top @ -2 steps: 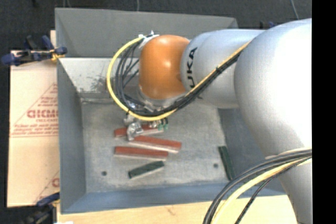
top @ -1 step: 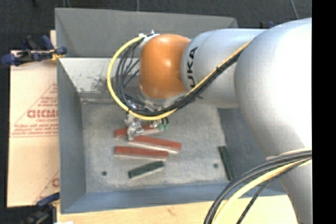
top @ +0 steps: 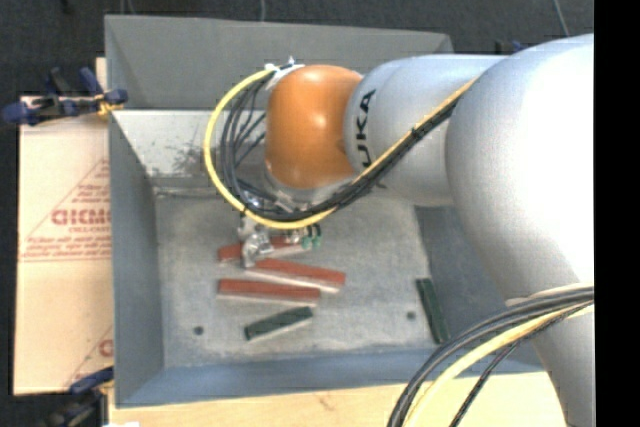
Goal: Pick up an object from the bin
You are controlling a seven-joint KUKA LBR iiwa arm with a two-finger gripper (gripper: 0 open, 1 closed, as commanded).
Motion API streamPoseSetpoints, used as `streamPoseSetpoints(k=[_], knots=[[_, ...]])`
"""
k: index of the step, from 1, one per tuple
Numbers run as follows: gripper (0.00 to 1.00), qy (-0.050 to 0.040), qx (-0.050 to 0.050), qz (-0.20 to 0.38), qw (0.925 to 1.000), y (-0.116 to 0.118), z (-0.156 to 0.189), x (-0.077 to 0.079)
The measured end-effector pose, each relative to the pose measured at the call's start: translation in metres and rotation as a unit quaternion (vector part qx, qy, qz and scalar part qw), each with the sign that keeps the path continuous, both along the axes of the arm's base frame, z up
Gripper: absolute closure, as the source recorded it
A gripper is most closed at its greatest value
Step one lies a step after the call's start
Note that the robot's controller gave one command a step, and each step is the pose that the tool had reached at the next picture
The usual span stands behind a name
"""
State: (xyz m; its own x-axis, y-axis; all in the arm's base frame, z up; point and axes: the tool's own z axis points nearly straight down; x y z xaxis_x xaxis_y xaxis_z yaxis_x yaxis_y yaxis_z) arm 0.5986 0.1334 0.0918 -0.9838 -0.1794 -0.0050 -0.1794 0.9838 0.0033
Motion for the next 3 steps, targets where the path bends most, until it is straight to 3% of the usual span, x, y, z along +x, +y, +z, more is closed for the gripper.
streamPoseSetpoints(k=[3], knots=[[1.00,0.0002,0.000,-0.002,1.0000,-0.0001,0.0000,0.0000]])
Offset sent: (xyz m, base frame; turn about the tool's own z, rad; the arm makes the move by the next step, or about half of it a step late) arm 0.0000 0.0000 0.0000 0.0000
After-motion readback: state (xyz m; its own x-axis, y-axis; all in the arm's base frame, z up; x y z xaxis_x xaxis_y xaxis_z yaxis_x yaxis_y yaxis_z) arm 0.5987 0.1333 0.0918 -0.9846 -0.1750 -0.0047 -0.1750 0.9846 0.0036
